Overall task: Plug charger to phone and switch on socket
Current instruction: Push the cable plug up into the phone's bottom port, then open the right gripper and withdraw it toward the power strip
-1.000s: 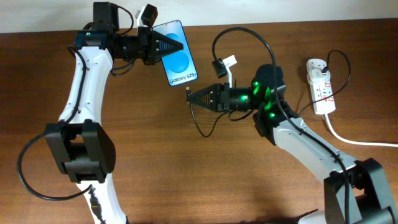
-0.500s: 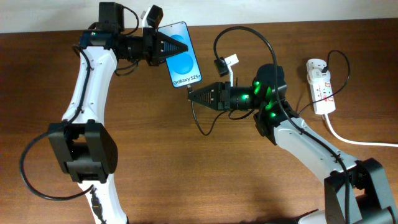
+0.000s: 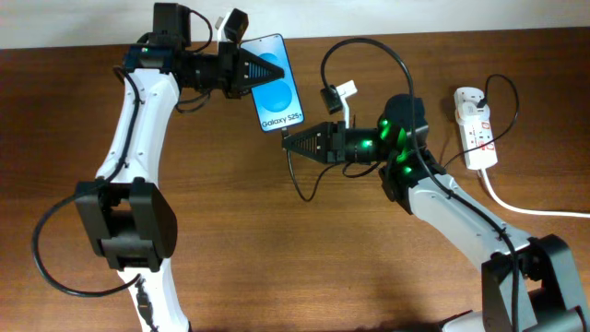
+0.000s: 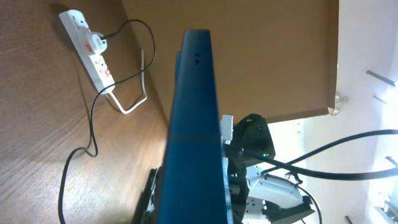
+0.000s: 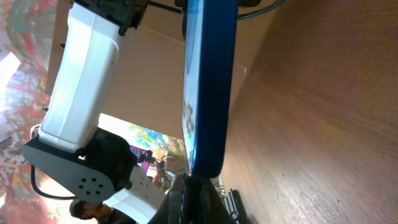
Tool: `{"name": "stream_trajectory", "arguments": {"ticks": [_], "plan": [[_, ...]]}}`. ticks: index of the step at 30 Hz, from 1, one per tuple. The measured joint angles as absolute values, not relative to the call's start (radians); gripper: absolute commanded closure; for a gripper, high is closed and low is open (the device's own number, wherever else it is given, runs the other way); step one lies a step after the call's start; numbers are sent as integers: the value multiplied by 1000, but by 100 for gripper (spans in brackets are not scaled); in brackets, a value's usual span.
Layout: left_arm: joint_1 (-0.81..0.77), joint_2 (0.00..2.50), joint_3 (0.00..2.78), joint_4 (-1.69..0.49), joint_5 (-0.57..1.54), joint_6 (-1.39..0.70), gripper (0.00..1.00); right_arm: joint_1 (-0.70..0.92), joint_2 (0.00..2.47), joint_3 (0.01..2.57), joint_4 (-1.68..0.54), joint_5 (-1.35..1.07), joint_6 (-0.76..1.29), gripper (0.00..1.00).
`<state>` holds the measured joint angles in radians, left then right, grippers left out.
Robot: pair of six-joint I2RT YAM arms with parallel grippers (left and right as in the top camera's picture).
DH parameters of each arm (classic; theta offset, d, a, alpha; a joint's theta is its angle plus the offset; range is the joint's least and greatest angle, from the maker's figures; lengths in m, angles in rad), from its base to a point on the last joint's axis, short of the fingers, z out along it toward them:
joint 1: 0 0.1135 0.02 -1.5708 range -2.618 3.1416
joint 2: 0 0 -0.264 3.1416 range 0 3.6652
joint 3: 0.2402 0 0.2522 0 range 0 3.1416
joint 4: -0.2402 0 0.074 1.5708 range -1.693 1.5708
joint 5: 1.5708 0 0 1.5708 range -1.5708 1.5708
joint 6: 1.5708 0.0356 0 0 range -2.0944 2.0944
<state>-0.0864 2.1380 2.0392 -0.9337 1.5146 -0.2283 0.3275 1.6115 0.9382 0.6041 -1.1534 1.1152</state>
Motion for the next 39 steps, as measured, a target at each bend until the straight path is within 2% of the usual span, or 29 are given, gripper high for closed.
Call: {"name": "stream_trajectory", "arguments": {"ticks": [15, 17, 20, 22, 24, 25, 29, 30, 31, 33, 34, 39], "plan": [[-119, 2138, 2040, -949, 1511, -229, 100, 282, 1612, 939, 617, -1248, 1114, 96], [-119, 2138, 2040, -949, 1511, -229, 100, 282, 1612, 939, 617, -1249, 1114, 87], [-128, 2138, 2040, -947, 1512, -229, 100, 257, 1612, 953, 630, -1213, 1106, 87], [-136, 2138, 2040, -945, 1512, -229, 100, 243, 1612, 958, 630, -1211, 1104, 79], [-136, 2138, 2040, -949, 1510, -229, 100, 240, 1612, 963, 634, -1201, 1101, 49], [-136, 2138, 2040, -950, 1501, -229, 100, 239, 1612, 964, 636, -1201, 1101, 42], [-134, 2138, 2040, -963, 1391, -229, 100, 180, 1612, 970, 584, -1194, 1073, 32], [-134, 2138, 2040, -977, 1346, -230, 100, 128, 1612, 977, 468, -1182, 1032, 29], [-134, 2138, 2040, -1017, 1272, -229, 100, 93, 1613, 978, 409, -1168, 994, 20], [-134, 2138, 2040, -1106, 1106, -213, 100, 65, 1613, 988, 219, -1125, 889, 14], [-136, 2138, 2038, -1128, 1057, -204, 100, 67, 1615, 991, 27, -1073, 777, 9], [-163, 2138, 2038, -1239, 825, -105, 100, 68, 1617, 989, -250, -870, 561, 7]]}}
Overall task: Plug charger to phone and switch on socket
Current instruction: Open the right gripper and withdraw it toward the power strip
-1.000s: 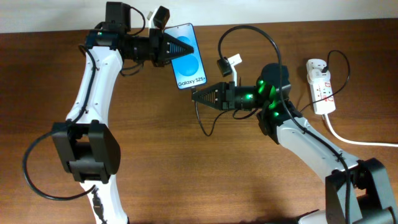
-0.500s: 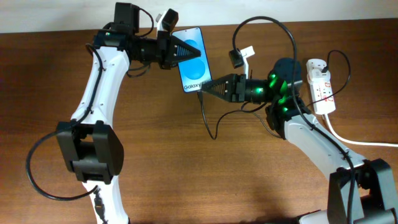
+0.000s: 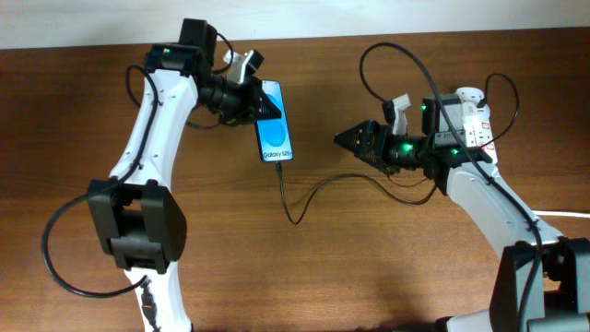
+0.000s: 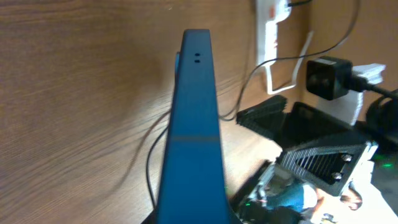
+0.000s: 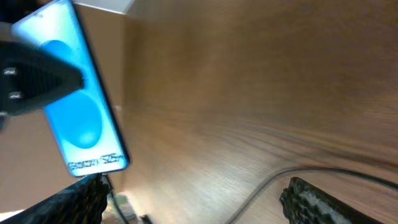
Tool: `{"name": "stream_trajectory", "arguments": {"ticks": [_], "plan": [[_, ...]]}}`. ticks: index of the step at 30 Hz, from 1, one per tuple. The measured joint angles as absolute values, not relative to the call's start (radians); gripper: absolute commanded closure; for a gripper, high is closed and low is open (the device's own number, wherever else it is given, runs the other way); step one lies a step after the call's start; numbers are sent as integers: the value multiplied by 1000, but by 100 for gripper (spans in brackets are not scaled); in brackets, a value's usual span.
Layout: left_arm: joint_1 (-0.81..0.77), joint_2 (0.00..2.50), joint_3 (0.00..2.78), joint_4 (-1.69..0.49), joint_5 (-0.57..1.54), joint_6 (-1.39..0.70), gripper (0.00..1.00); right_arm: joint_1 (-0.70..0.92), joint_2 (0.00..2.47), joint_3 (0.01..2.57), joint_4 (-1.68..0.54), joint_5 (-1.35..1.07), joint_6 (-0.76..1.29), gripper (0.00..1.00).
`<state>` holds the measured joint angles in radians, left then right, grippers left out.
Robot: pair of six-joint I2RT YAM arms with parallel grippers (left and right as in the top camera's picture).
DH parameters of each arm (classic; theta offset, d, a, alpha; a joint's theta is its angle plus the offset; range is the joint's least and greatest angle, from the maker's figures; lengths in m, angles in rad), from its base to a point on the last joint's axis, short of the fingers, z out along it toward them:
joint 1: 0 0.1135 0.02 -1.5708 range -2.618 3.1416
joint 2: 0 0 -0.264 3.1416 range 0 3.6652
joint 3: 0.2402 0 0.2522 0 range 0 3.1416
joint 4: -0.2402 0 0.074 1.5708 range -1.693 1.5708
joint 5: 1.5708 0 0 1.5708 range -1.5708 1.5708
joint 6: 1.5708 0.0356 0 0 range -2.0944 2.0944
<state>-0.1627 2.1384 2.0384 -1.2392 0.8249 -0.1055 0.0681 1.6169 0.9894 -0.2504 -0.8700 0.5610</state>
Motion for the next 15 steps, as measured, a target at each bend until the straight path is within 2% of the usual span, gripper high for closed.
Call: {"name": "stream_trajectory", "arguments": {"ticks": [4, 7, 11, 15], "plan": [[-188, 2143, 2038, -1262, 736, -70, 100, 68, 1554, 1037, -582, -624, 451, 5], [-188, 2209, 2038, -1272, 723, -67, 100, 68, 1416, 1132, -719, -451, 401, 0], [-188, 2243, 2038, -1240, 696, -67, 100, 68, 1302, 1150, -799, -336, 385, 2], [-197, 2345, 2038, -1206, 665, -67, 100, 68, 1295, 1150, -837, -316, 385, 2]]}}
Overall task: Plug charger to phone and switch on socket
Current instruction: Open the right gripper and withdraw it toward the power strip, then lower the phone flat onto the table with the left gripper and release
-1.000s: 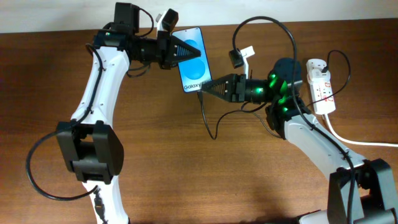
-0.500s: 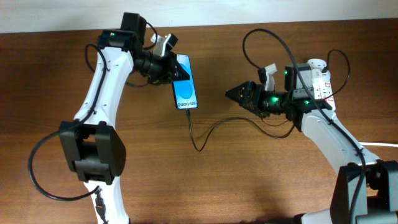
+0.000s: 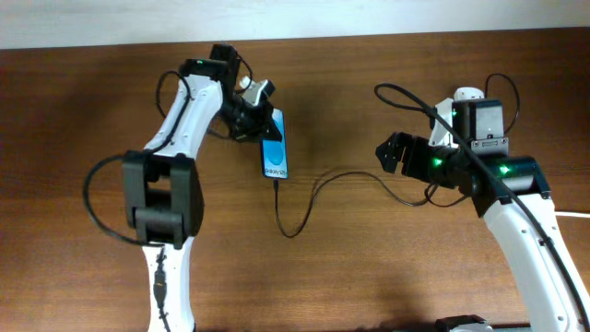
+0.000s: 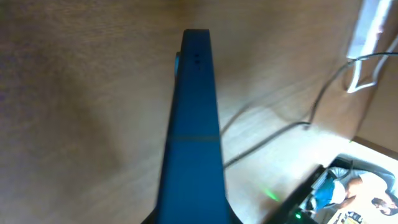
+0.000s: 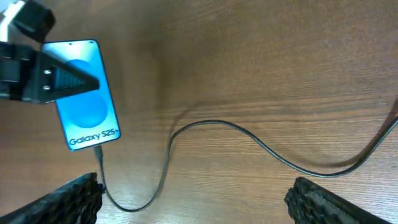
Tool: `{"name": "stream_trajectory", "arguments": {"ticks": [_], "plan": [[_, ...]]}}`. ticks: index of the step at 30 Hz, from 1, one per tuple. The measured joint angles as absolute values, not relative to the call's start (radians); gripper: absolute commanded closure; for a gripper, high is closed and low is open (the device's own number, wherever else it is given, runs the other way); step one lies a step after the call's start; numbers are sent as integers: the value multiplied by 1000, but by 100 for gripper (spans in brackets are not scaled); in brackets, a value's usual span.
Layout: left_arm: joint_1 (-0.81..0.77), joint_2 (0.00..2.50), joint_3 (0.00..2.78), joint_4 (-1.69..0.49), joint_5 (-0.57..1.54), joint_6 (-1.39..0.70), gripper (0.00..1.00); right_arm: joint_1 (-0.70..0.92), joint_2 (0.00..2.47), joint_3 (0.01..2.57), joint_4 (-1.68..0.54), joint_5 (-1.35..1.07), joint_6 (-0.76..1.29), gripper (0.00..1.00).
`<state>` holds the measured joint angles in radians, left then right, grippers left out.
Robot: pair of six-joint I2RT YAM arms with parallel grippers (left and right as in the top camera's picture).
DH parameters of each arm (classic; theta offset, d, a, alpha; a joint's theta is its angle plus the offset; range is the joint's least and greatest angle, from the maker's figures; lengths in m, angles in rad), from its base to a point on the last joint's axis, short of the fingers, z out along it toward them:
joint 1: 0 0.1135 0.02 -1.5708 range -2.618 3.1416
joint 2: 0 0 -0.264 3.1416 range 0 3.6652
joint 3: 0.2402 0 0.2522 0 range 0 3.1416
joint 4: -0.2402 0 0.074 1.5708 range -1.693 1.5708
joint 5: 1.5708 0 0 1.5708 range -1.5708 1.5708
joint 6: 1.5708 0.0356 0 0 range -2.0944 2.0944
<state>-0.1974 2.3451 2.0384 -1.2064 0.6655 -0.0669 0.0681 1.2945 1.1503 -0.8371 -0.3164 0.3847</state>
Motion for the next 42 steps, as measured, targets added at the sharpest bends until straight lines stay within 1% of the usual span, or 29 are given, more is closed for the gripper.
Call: {"name": "stream_trajectory", "arguments": {"ticks": [7, 12, 22, 23, 24, 25, 30, 32, 36, 38, 42], "plan": [[-230, 2361, 2038, -1167, 534, -67, 100, 68, 1295, 1150, -839, -314, 385, 2], [-239, 2361, 2038, -1132, 521, -75, 100, 68, 1295, 1150, -838, -314, 385, 2], [-239, 2380, 2038, -1129, 528, -76, 100, 68, 1295, 1150, -837, -314, 385, 2], [-239, 2393, 2038, -1128, 530, -76, 93, 68, 1295, 1150, -837, -314, 385, 2], [-239, 2417, 2038, -1131, 546, -84, 82, 68, 1295, 1150, -836, -314, 386, 2], [-239, 2418, 2038, -1131, 547, -88, 73, 68, 1295, 1150, -836, -314, 386, 2], [-240, 2418, 2038, -1124, 504, -95, 57, 68, 1295, 1150, -835, -314, 386, 2], [-240, 2418, 2038, -1131, 480, -95, 54, 68, 1295, 1150, -835, -314, 385, 2], [-240, 2418, 2038, -1140, 451, -94, 55, 68, 1295, 1150, -835, -314, 385, 2], [-240, 2418, 2038, -1140, 451, -94, 53, 68, 1295, 1150, -835, -314, 386, 2], [-240, 2418, 2038, -1141, 424, -94, 53, 68, 1295, 1150, -839, -314, 385, 2]]}}
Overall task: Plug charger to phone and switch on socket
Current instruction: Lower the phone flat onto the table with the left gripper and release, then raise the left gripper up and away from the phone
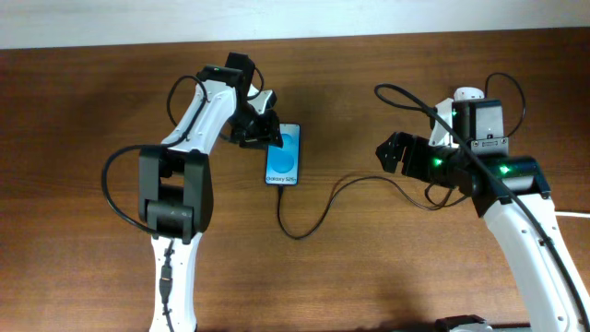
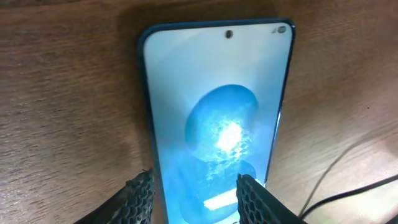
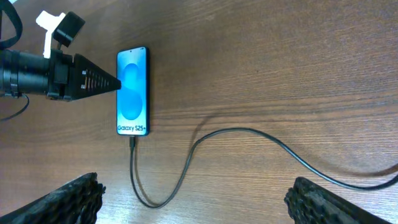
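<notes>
The phone [image 1: 284, 155] lies flat on the wooden table, its blue screen lit and facing up [image 2: 217, 118]. The black charger cable [image 1: 318, 207] sits in its bottom port [image 3: 132, 140], loops on the wood and runs right. My left gripper [image 1: 269, 138] stands open by the phone's upper left, its fingers [image 2: 140, 198] astride the screen. To the right, my right gripper [image 1: 392, 152] hangs high above the table, wide open and empty [image 3: 196, 205]. The white power strip shows only its far end [image 1: 467, 93] behind the right arm.
The cable's slack loop [image 3: 155, 199] lies in front of the phone. A white lead [image 1: 576, 214] leaves at the right edge. The table's far edge meets a pale wall [image 1: 369, 14].
The phone was on its edge, clamped in my left gripper over the table. It now lies flat, screen up, and that gripper has opened. My right arm has not moved.
My left gripper held the phone up while my right gripper was at its lower end. Then the cable hung from the phone and my right gripper was open, off to the right. Then the right arm was high near the strip. Now the phone rests flat, released.
</notes>
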Tool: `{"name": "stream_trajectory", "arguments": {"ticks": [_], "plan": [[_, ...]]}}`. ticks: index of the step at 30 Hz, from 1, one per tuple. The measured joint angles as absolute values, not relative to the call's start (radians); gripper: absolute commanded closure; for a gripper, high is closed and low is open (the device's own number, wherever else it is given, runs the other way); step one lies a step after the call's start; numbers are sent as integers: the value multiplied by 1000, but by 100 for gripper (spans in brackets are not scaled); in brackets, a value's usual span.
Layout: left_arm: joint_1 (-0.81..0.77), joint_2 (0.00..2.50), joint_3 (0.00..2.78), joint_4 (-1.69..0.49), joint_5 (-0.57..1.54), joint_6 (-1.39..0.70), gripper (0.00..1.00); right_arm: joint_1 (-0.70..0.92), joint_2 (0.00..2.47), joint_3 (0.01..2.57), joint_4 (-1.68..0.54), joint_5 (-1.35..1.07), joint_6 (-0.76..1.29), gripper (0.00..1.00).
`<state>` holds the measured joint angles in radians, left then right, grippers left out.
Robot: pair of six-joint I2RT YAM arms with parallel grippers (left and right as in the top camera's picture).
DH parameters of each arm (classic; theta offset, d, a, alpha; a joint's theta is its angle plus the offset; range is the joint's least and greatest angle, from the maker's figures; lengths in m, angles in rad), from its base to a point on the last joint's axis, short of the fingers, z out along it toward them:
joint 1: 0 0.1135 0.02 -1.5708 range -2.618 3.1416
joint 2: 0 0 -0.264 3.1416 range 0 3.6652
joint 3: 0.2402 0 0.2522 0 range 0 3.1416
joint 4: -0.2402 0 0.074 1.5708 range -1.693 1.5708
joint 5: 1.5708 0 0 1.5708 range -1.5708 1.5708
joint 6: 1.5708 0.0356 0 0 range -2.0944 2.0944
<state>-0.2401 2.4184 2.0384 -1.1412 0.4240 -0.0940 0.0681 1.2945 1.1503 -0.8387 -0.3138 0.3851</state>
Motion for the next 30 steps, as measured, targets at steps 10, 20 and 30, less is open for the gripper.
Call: {"name": "stream_trajectory", "arguments": {"ticks": [10, 20, 30], "plan": [[-170, 2428, 2281, -1349, 372, -95, 54, 68, 1294, 1150, -856, -310, 361, 2], [27, 2429, 2795, -1684, 357, -95, 55, 68, 1294, 1150, -861, -311, 358, 2], [-85, 2065, 2843, -1687, 115, -181, 49, 68, 1294, 1150, -868, -310, 310, 2]]}}
